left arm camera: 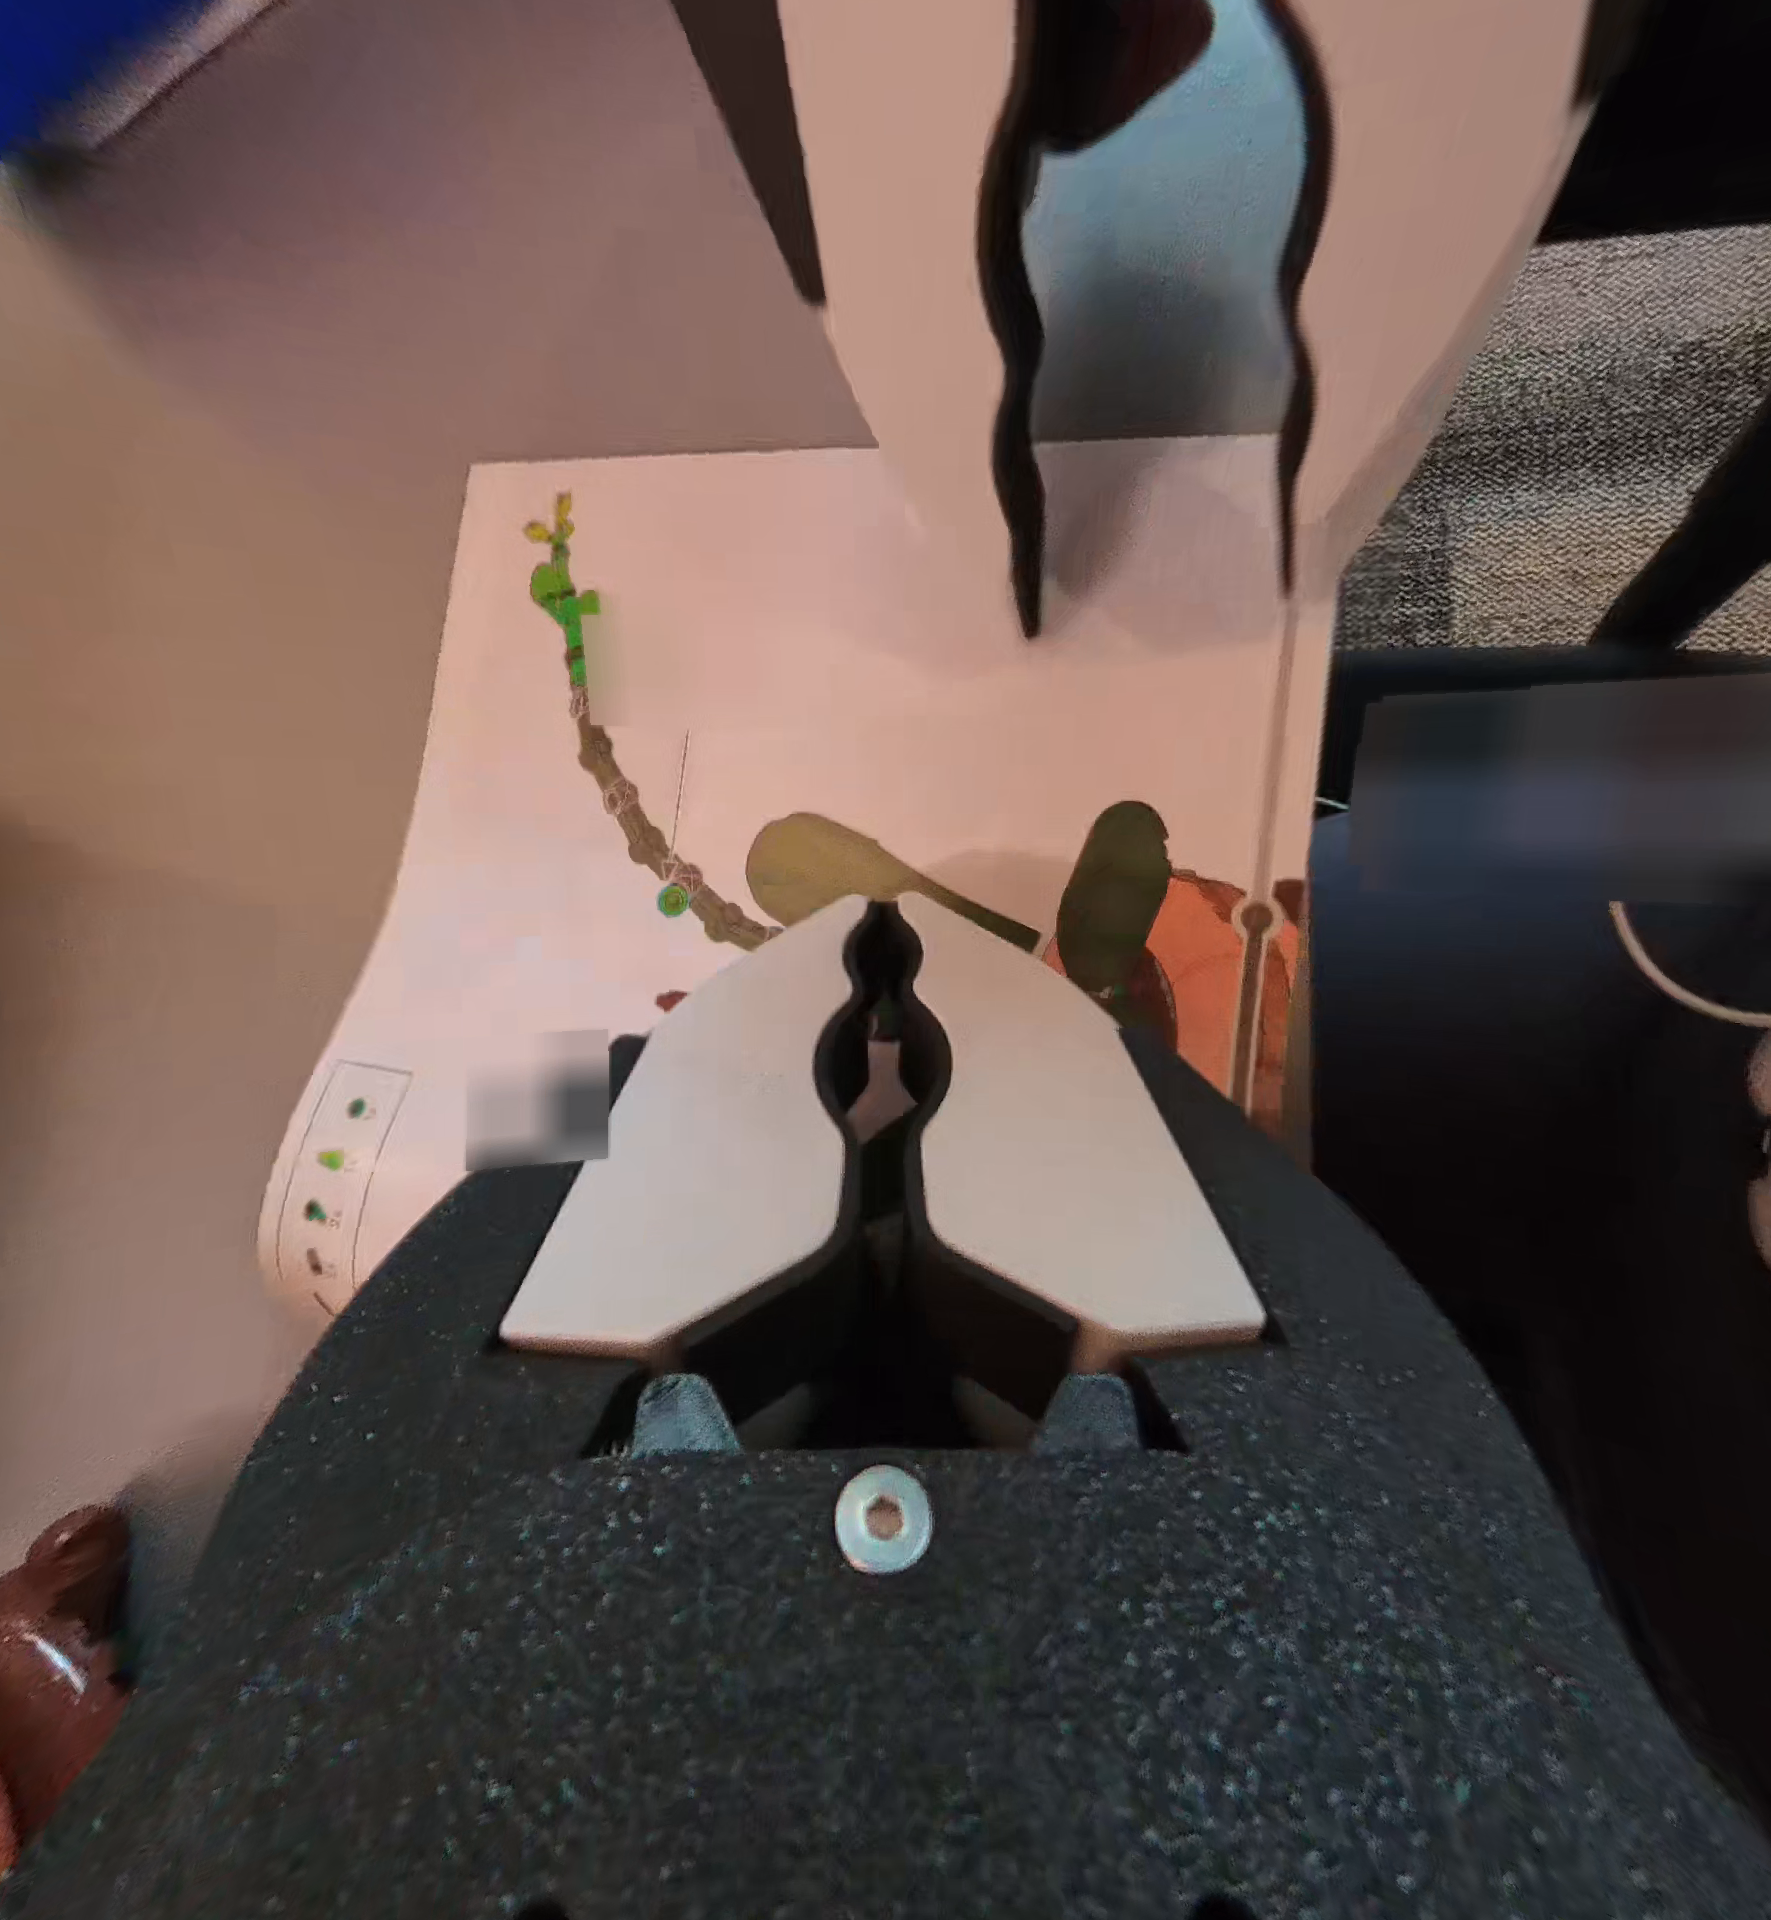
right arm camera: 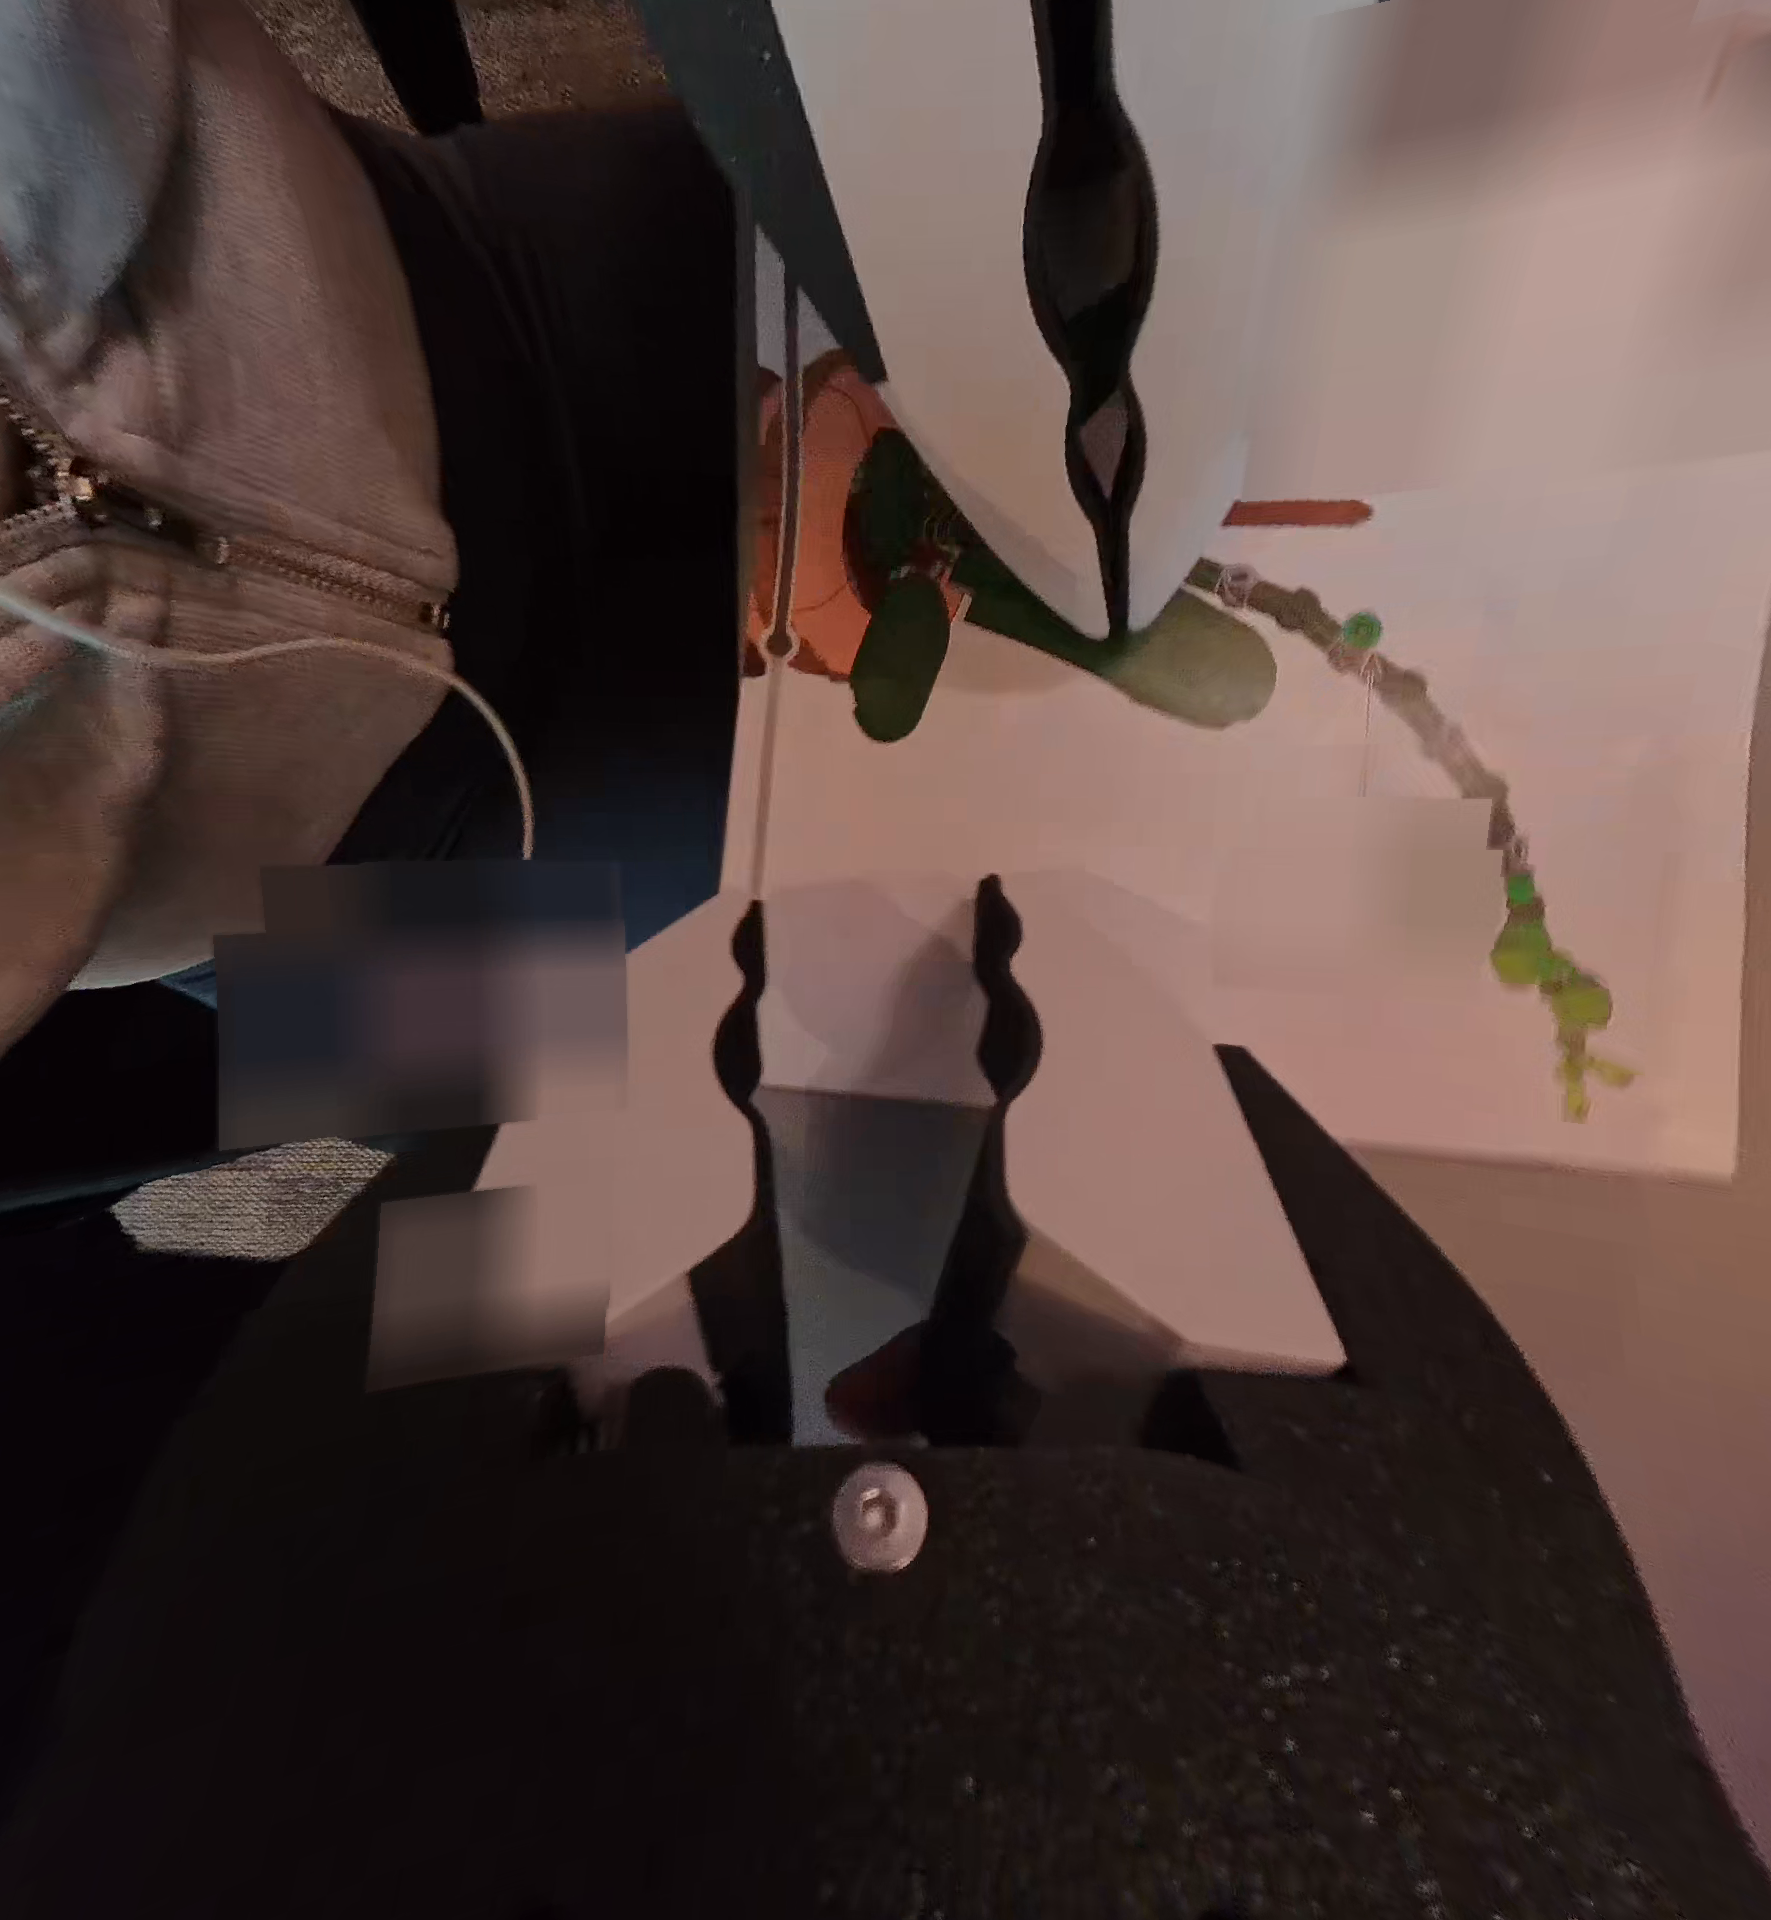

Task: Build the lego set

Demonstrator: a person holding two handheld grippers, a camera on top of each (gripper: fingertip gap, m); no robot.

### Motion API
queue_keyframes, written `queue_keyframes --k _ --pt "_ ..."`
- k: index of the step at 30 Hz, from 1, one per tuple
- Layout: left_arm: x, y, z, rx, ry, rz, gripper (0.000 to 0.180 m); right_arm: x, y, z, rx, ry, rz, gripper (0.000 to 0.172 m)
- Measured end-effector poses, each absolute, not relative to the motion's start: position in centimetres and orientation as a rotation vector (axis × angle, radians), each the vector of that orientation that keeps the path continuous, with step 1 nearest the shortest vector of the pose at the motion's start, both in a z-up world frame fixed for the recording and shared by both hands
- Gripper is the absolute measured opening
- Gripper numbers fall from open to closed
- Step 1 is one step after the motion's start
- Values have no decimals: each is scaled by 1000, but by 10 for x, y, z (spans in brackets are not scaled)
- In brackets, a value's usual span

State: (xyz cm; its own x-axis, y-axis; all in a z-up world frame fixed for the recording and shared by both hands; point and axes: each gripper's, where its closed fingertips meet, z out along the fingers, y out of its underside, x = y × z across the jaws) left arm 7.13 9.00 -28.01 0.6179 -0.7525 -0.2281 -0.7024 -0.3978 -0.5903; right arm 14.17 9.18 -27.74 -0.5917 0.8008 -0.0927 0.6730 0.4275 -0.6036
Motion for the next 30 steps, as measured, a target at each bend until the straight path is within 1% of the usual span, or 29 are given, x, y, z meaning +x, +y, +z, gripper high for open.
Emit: queue_keyframes --k 2,3,5,6,8,11,13,15,17,18,21,25,30 --pt "71 89 -280 -2168 1151 -84 0 152 97 -272 -1341 -2457 921 59" --pt "72 89 -279 -2155 1157 -82 0 160 98 -272 -1340 -2479 908 64" --pt "72 88 -279 -2146 1151 -106 0 171 95 -278 -1254 -2561 848 66" --pt "72 88 -279 -2146 1145 -126 0 173 94 -280 -1209 -2590 819 66" --pt "73 87 -279 -2141 1145 -149 0 170 96 -282 -1162 -2595 761 58" --pt "73 87 -279 -2140 1153 -148 0 165 99 -281 -1169 -2583 785 44" --pt "73 87 -279 -2139 1153 -148 0 164 100 -281 -1177 -2588 802 39" --pt "74 87 -279 -2138 1143 -158 0 165 100 -281 -1158 -2600 789 39" --pt "73 87 -279 -2141 1130 -174 0 167 97 -280 -1171 -2616 781 48" --pt "73 87 -279 -2141 1129 -176 0 167 97 -280 -1172 -2617 769 50" --pt "73 87 -279 -2132 1135 -170 0 164 100 -282 -1134 -2597 702 43" --pt "73 87 -279 -2126 1138 -165 0 163 101 -282 -1142 -2592 700 39" --pt "73 87 -279 -2122 1134 -174 0 163 100 -280 -1174 -2613 734 40"
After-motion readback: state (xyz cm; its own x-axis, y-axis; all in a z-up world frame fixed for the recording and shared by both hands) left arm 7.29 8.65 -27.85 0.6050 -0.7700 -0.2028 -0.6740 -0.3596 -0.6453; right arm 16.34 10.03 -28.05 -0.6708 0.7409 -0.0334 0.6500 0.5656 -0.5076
